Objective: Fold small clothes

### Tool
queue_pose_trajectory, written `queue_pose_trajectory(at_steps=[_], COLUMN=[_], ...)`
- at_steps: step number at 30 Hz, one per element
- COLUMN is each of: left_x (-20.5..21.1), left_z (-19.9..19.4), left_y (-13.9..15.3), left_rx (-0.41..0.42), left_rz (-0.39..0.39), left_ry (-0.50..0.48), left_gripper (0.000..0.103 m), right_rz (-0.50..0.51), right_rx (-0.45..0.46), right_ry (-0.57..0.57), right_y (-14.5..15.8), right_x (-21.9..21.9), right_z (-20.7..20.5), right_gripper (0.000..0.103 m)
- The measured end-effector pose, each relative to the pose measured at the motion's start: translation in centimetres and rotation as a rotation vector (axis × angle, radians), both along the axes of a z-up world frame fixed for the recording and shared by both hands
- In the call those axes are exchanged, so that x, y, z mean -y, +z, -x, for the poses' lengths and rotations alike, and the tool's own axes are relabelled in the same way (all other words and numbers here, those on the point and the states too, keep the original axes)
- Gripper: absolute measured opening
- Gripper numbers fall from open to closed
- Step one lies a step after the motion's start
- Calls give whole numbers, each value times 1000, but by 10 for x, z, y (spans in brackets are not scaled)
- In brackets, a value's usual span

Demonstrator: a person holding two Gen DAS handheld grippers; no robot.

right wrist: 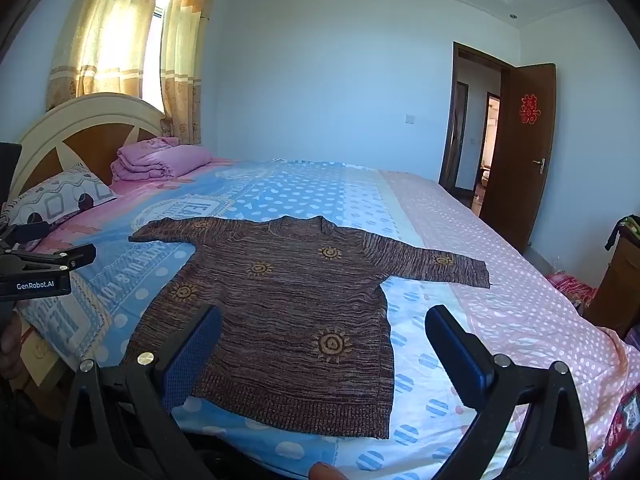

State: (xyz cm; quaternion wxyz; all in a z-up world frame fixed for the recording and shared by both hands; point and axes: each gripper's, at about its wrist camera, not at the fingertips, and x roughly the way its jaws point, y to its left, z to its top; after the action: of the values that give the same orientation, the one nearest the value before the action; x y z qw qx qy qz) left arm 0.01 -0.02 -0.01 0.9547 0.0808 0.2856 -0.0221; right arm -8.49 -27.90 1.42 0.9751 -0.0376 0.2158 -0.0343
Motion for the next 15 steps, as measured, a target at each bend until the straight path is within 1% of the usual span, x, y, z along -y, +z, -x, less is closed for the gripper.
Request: queue_pose_trajectory(at_steps=[3,4,5,6,9,15], left_x=[1,3,-3,-8,-7,-7], left_z=[-2,1,3,-1,1,1], left_y=[0,2,4,3,4,4], left_rx=[7,31,40,19,38,39], left_rz=[-18,-24,6,13,-10,-11], left_ry=[9,12,12,12,16,24], left_gripper=[103,103,103,103,103,103], right_rz=[1,2,2,1,-3,-17], right_rx=[2,3,3,5,3,-5], right_ry=[1,2,3,4,5,2], right_y=[0,0,0,0,-1,-1], right_x=[1,1,1,1,0,1], right_z=[0,0,0,1,1,0], right_gripper=[102,102,102,102,102,102])
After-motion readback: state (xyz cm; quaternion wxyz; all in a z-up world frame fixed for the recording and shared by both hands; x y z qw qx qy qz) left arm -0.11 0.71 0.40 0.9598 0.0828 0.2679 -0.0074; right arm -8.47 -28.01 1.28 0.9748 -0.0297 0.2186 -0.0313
